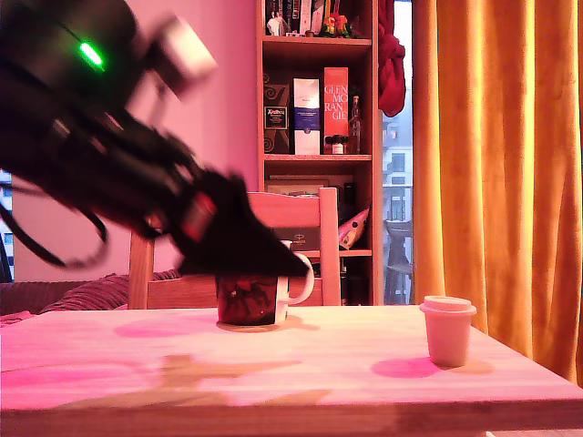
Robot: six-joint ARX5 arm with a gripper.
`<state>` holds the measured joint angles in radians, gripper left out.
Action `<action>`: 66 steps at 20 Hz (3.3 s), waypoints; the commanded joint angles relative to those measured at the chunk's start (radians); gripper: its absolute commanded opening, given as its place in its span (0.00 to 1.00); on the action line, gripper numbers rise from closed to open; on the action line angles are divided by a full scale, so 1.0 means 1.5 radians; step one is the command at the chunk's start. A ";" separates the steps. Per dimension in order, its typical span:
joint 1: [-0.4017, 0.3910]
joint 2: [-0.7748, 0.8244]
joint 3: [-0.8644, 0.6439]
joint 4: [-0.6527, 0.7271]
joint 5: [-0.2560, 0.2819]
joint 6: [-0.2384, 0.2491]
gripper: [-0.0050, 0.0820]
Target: Pick up the coffee capsules on the table and drop them inside the coffee cup
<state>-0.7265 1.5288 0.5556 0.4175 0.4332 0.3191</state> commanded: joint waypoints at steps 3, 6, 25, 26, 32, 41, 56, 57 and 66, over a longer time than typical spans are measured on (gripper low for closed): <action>-0.002 0.063 0.075 -0.073 0.041 0.007 0.63; -0.010 0.098 0.136 -0.151 0.051 0.038 0.63; -0.081 0.199 0.297 -0.321 0.039 0.043 0.63; -0.083 0.203 0.299 -0.320 0.038 0.038 0.63; -0.102 0.233 0.321 -0.318 0.037 0.031 0.63; -0.110 0.287 0.387 -0.315 0.039 -0.006 0.63; -0.111 0.320 0.417 -0.258 0.037 -0.025 0.63; -0.111 0.320 0.417 -0.257 0.037 -0.027 0.63; -0.114 0.320 0.417 -0.239 0.037 -0.027 0.52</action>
<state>-0.8906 1.9812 1.1744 0.0414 0.4881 0.2863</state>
